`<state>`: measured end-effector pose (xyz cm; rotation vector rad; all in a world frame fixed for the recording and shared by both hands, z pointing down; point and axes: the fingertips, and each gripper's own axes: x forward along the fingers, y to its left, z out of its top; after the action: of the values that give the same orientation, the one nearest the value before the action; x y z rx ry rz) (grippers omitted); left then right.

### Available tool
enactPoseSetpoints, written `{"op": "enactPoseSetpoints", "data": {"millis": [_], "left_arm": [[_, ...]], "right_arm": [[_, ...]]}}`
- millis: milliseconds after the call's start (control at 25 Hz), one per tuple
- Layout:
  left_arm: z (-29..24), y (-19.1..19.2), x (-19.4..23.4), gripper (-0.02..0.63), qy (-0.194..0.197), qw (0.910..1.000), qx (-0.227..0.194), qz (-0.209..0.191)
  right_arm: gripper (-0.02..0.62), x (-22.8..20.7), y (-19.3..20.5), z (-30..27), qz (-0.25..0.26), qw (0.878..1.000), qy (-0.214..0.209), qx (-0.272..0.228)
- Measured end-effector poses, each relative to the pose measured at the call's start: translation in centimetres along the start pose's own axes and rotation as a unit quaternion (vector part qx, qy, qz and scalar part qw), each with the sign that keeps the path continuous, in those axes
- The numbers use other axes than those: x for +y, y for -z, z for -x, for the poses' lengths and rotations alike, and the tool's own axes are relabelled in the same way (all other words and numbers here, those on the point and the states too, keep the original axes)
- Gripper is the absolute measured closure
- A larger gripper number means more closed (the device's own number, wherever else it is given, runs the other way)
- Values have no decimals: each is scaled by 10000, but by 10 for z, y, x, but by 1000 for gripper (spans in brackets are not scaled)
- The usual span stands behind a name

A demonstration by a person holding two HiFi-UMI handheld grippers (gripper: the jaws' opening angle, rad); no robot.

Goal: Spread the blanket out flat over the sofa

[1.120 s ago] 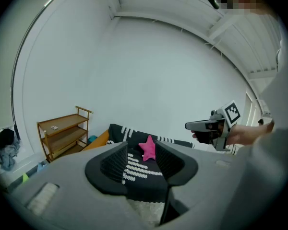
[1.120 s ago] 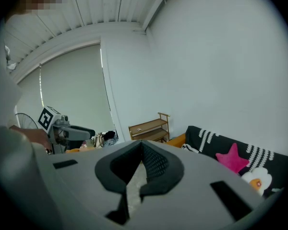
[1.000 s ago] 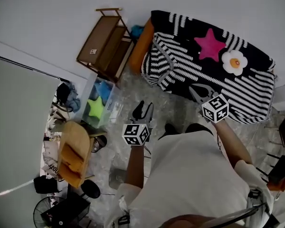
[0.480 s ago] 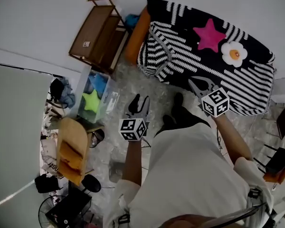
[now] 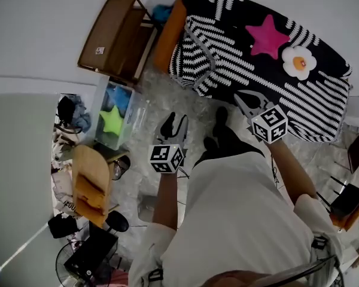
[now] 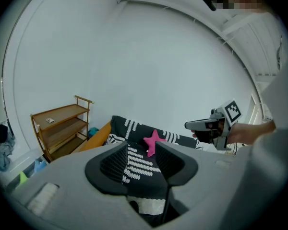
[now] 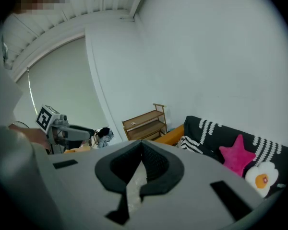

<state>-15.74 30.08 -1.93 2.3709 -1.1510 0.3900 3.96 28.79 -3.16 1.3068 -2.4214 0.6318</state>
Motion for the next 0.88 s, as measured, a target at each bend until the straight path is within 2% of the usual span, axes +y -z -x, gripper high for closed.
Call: {"op": "enactPoseSetpoints", "data": {"millis": [520,880], "left_arm": [[-134,-29,13,419,149,9987,468,-109],[-212,-1,12,419,335,9936,1051,-239]], "right_arm": [[591,-113,-8,-67,-428,9987,-156,221],[591,-174,36,-93,-776,9956,-134,508]]}}
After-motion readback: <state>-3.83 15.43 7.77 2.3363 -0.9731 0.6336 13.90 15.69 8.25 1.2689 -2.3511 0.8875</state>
